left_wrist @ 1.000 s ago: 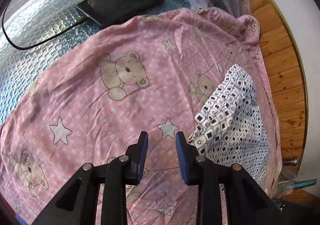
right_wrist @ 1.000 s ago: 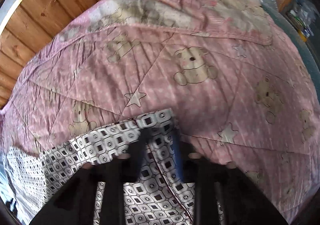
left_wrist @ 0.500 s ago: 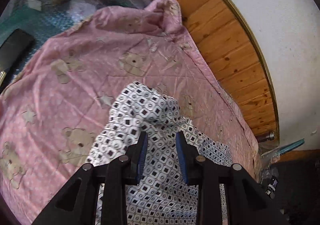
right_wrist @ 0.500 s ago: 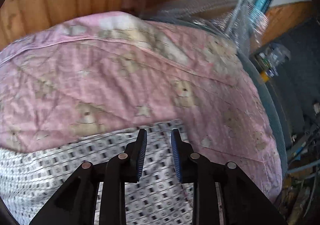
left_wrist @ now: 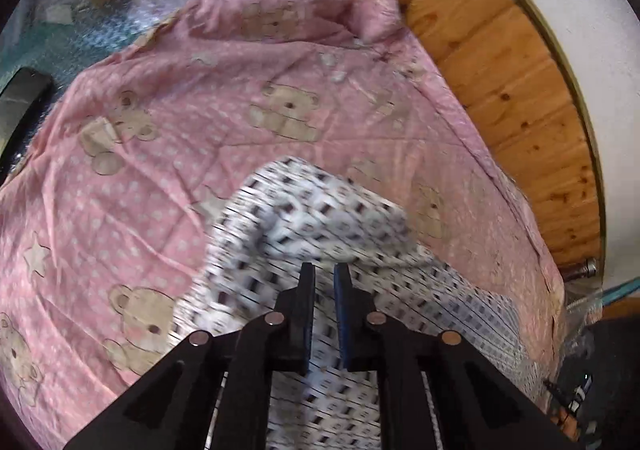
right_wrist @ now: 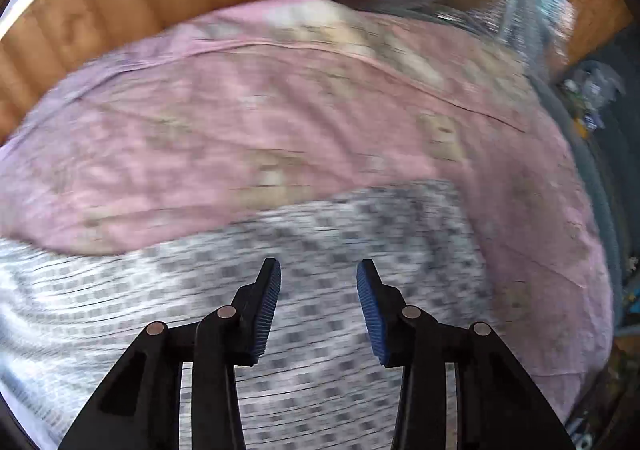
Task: Fold clothes
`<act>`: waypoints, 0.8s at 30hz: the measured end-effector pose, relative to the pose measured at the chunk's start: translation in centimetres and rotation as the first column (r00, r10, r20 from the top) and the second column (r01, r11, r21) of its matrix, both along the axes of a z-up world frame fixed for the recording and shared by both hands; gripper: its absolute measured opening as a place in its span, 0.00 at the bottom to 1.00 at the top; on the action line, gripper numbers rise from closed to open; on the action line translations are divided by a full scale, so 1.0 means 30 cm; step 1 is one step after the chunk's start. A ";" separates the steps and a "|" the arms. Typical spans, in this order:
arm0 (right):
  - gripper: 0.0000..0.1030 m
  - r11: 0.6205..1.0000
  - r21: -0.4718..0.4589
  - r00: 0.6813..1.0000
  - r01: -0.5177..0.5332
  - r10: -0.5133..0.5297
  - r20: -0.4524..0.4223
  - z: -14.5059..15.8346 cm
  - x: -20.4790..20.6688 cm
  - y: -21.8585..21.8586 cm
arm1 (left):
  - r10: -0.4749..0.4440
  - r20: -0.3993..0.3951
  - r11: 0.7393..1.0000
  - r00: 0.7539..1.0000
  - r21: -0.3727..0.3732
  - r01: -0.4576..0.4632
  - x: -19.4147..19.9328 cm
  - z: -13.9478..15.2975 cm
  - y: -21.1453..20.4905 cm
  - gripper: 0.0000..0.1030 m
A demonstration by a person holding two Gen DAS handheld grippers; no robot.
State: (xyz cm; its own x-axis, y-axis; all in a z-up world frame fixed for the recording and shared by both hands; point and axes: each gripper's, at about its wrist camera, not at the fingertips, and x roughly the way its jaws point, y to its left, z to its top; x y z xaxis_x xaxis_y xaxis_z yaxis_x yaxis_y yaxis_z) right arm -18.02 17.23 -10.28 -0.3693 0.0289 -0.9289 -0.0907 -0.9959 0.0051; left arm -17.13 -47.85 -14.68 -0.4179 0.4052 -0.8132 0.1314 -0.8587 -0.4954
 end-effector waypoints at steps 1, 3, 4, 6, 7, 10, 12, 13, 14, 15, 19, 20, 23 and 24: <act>0.39 0.996 -0.056 0.997 -0.075 0.075 -0.004 -0.004 0.009 -0.087 | -0.052 -0.007 0.998 0.999 0.020 0.052 0.015 0.010 0.057 0.10; 0.37 0.977 -0.099 0.981 -0.191 0.194 0.028 -0.055 0.009 -0.226 | -0.116 0.007 0.993 0.993 0.038 0.116 0.029 -0.010 0.146 0.10; 0.37 0.977 -0.051 0.976 -0.206 0.209 0.069 -0.116 -0.003 -0.252 | -0.125 0.028 0.992 0.992 0.026 0.124 0.031 -0.034 0.173 0.10; 0.38 0.979 -0.020 0.979 -0.205 0.205 0.008 -0.174 -0.024 -0.262 | -0.087 0.075 0.996 0.993 -0.023 0.089 0.025 -0.092 0.179 0.10; 0.39 0.981 -0.018 0.981 -0.193 0.193 0.008 -0.198 -0.046 -0.253 | -0.046 0.070 0.999 0.996 -0.009 0.047 0.023 -0.103 0.159 0.08; 0.38 0.985 -0.076 0.988 -0.156 0.157 0.005 -0.190 -0.046 -0.227 | 0.060 0.087 0.998 0.994 -0.023 -0.058 0.043 -0.077 0.130 0.12; 0.39 0.971 -0.122 0.979 -0.204 0.200 -0.040 -0.154 0.024 -0.245 | 0.044 0.066 0.997 0.997 -0.068 -0.039 0.098 -0.012 0.161 0.22; 0.42 0.958 -0.137 0.968 -0.251 0.247 -0.046 -0.156 0.071 -0.264 | 0.033 0.048 0.996 0.998 -0.088 -0.028 0.140 0.028 0.182 0.23; 0.44 0.943 -0.149 0.955 -0.298 0.294 -0.047 -0.165 0.118 -0.281 | 0.032 0.037 0.995 0.999 -0.097 -0.028 0.188 0.058 0.196 0.25; 0.44 0.931 -0.141 0.941 -0.336 0.338 -0.015 -0.212 0.159 -0.293 | 0.045 0.037 0.995 0.998 -0.093 -0.042 0.236 0.069 0.201 0.27; 0.49 0.904 0.009 0.904 -0.428 0.428 0.004 -0.338 0.315 -0.299 | 0.136 0.132 0.988 0.982 -0.089 -0.125 0.409 -0.042 0.193 0.37; 0.53 0.898 0.032 0.899 -0.438 0.438 0.023 -0.359 0.329 -0.290 | 0.158 0.095 0.984 0.983 -0.095 -0.149 0.445 -0.036 0.190 0.38; 0.51 0.896 0.048 0.895 -0.441 0.436 0.090 -0.387 0.316 -0.297 | 0.222 0.093 0.975 0.971 -0.046 -0.219 0.533 0.003 0.158 0.38; 0.51 0.882 0.070 0.884 -0.467 0.462 0.080 -0.374 0.315 -0.329 | 0.249 0.067 0.969 0.966 -0.018 -0.248 0.568 0.028 0.129 0.38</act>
State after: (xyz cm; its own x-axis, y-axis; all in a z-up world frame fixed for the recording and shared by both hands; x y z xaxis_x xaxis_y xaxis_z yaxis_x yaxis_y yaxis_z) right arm -8.55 7.36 -21.52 -0.3047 -0.0529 -0.9510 0.3846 -0.9203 -0.0720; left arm -0.08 -43.97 -13.85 -0.4484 0.2882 -0.8461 0.3741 -0.7992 -0.4704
